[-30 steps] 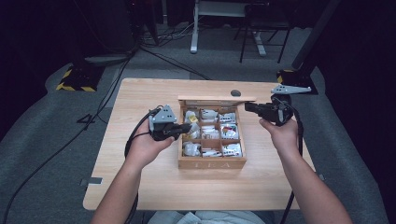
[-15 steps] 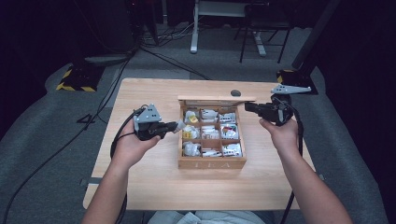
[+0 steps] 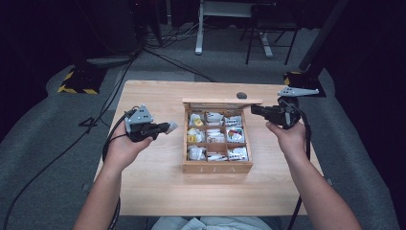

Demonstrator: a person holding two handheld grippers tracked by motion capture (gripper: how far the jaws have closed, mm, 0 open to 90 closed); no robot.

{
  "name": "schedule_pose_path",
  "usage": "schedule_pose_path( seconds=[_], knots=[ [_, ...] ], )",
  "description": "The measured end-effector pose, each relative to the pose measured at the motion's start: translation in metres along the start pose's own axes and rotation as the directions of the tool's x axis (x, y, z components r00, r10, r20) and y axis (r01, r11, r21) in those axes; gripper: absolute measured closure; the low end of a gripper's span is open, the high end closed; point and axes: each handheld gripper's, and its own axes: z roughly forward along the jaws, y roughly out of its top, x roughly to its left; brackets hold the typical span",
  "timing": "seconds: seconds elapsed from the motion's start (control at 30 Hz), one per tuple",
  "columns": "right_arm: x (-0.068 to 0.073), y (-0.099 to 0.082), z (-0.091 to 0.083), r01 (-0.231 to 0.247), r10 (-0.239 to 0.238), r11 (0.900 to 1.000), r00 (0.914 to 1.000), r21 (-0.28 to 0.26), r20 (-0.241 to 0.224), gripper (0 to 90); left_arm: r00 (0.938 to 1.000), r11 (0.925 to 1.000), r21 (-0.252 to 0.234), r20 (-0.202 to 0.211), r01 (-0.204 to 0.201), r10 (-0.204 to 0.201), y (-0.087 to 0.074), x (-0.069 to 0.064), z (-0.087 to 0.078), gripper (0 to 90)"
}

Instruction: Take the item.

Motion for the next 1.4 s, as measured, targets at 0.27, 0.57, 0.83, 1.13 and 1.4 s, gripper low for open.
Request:
schedule_pose_path(
  seconds=[0.27, 0.57, 0.83, 1.13, 1.4],
  knots=[
    [0.0, 0.001, 0.0, 0.001, -0.001, 1.0, 1.0, 0.005, 0.002, 89.9, 0.9985, 0.9995, 0.021, -0.05, 0.025, -0.024, -0.014, 0.02, -0.004, 90.0],
    [0.0, 0.002, 0.0, 0.003, -0.003, 1.0, 1.0, 0.009, 0.001, 89.9, 0.9921, 0.9969, 0.063, -0.12, 0.046, -0.038, -0.025, 0.035, 0.004, 89.9],
    [0.0, 0.002, 0.0, 0.003, -0.003, 0.9999, 1.0, 0.012, 0.0, 89.9, 0.9882, 0.9922, 0.072, -0.123, 0.101, -0.092, -0.042, 0.048, 0.01, 90.0],
    [0.0, 0.002, 0.0, 0.004, -0.004, 0.9999, 1.0, 0.015, 0.002, 89.9, 0.9871, 0.9893, 0.109, -0.138, 0.097, -0.081, -0.06, 0.055, 0.018, 90.0],
    [0.001, 0.001, 0.0, 0.004, -0.004, 0.9999, 1.0, 0.015, 0.002, 89.9, 0.9871, 0.9856, 0.15, -0.151, 0.077, -0.055, -0.071, 0.056, 0.026, 89.9]
  ],
)
